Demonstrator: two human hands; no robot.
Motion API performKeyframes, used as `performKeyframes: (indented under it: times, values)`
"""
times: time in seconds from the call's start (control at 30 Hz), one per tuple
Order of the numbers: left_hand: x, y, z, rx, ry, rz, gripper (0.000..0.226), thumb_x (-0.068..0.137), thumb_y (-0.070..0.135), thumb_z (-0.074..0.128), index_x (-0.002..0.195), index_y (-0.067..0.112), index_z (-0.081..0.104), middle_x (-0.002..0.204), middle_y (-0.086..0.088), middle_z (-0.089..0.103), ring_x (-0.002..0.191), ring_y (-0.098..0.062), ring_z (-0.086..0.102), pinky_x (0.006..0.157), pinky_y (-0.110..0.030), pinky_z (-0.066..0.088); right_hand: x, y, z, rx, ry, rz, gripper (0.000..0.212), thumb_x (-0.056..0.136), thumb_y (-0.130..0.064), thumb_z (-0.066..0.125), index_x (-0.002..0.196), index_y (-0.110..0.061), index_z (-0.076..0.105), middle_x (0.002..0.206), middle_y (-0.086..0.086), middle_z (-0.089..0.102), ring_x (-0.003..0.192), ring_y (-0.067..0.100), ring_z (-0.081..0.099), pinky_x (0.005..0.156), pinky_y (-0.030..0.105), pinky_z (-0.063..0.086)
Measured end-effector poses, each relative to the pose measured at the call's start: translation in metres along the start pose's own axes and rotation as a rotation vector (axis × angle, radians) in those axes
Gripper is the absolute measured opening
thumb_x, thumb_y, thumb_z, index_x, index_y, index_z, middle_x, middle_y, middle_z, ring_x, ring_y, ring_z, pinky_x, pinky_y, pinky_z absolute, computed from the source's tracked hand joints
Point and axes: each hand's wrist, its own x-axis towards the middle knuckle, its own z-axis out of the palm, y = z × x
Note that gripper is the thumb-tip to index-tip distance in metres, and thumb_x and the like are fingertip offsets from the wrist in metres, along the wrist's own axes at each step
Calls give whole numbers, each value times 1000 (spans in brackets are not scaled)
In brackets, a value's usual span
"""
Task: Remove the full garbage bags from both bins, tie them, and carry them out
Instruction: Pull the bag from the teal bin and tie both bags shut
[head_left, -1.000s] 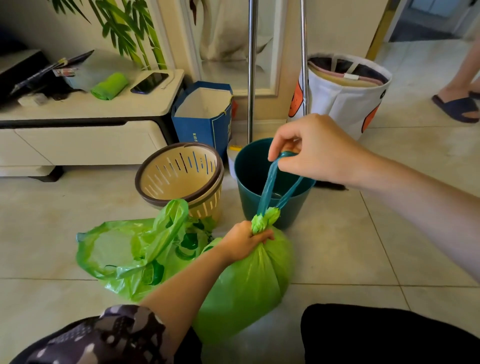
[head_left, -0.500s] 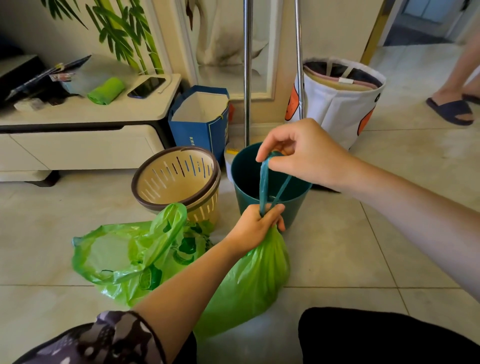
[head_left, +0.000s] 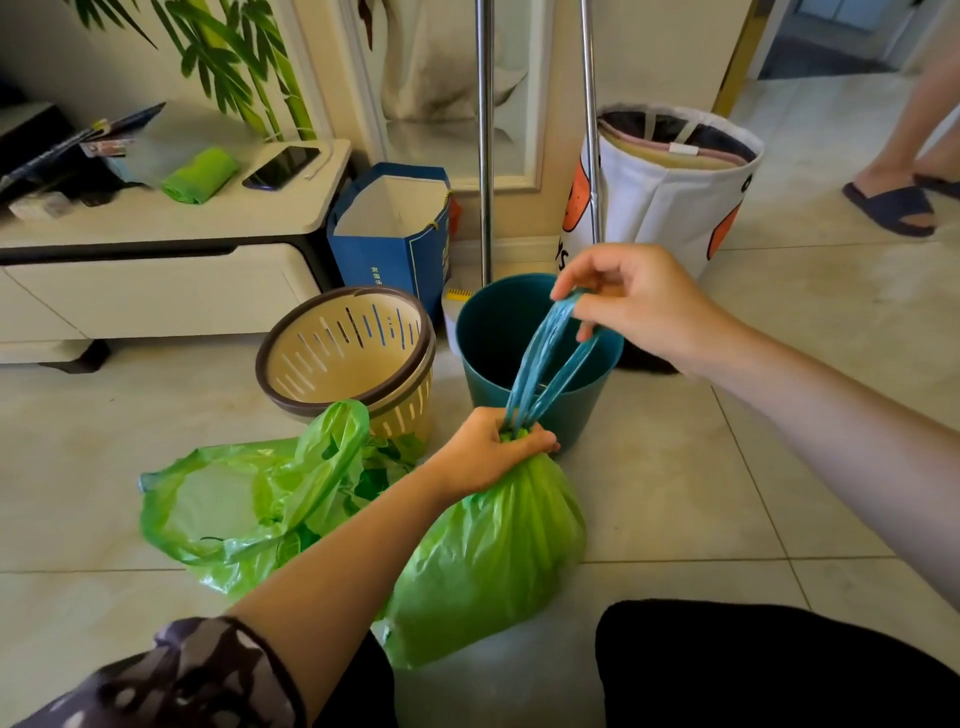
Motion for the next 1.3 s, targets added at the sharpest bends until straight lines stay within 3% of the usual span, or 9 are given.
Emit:
performKeyframes:
  times: [0.17, 0.27, 0.33, 0.5, 0.67, 0.77, 0.9, 1.07, 1.3]
  values:
    - [-4, 24, -14, -73, -71, -18, 38, 96, 34, 51, 104, 2, 70, 99, -6, 73, 89, -13, 69, 75, -12, 52, 2, 7, -9, 222, 75, 89, 24, 83, 8, 53, 87, -14, 63, 78, 9, 59, 69, 17, 62, 68, 26, 54]
    - [-2, 30, -27, -84, -80, -20, 36, 99, 27, 47, 99, -1, 70, 103, -19, 72, 98, -32, 68, 92, -35, 54, 3, 9, -6, 401, 178, 156, 16, 88, 5, 52, 92, -8, 62, 78, 9, 58, 67, 12, 57, 68, 24, 55]
    - [-2, 30, -28, -36, -79, -16, 28, 97, 23, 51, 92, 3, 70, 96, -19, 71, 87, -28, 68, 91, -40, 52, 6, 9, -4, 428, 231, 212, 7, 89, -10, 59, 95, -6, 62, 83, 8, 63, 76, 14, 64, 73, 27, 57]
    - [-10, 19, -21, -22, 90, -91, 26, 97, 19, 52, 93, -1, 69, 75, 0, 66, 61, -3, 60, 65, -18, 51, 5, 15, 11, 275, 156, 445, 32, 87, -46, 59, 90, -14, 61, 87, 7, 63, 76, 20, 64, 79, 39, 59]
    - [-8, 11, -25, -186, 272, -205, 25, 99, 20, 48, 92, 5, 67, 79, -3, 67, 73, -16, 63, 73, -27, 55, -3, 27, 27, 395, 141, 744, 50, 91, -60, 37, 112, -18, 51, 92, 8, 66, 69, 25, 64, 67, 38, 57]
    - [-5, 9, -24, -211, 342, -231, 27, 99, 20, 47, 81, 12, 66, 78, -5, 65, 75, -20, 61, 78, -37, 54, -16, 37, 45, 686, 19, 892, 46, 97, -45, 38, 115, -6, 53, 99, 17, 65, 66, 26, 61, 56, 32, 53]
    - [-3, 9, -19, -228, 360, -233, 28, 99, 19, 48, 77, 13, 65, 79, -10, 65, 73, -22, 61, 71, -35, 54, -22, 48, 62, 653, -95, 810, 41, 85, 4, 44, 125, 3, 51, 112, 19, 61, 70, 24, 60, 58, 29, 51]
    - [-5, 11, -14, -200, 319, -246, 25, 97, 21, 49, 80, 13, 66, 81, -9, 66, 72, -20, 61, 69, -34, 53, -23, 47, 77, 501, -182, 660, 27, 85, -20, 65, 108, -4, 67, 89, 8, 66, 66, 17, 54, 60, 28, 45]
    - [-5, 10, -11, -148, 318, -218, 24, 97, 19, 51, 94, 5, 71, 90, -12, 70, 78, -19, 63, 75, -33, 55, -21, 56, 84, 436, 0, 626, 12, 86, -12, 65, 93, -2, 66, 74, 9, 61, 58, 12, 54, 53, 23, 52]
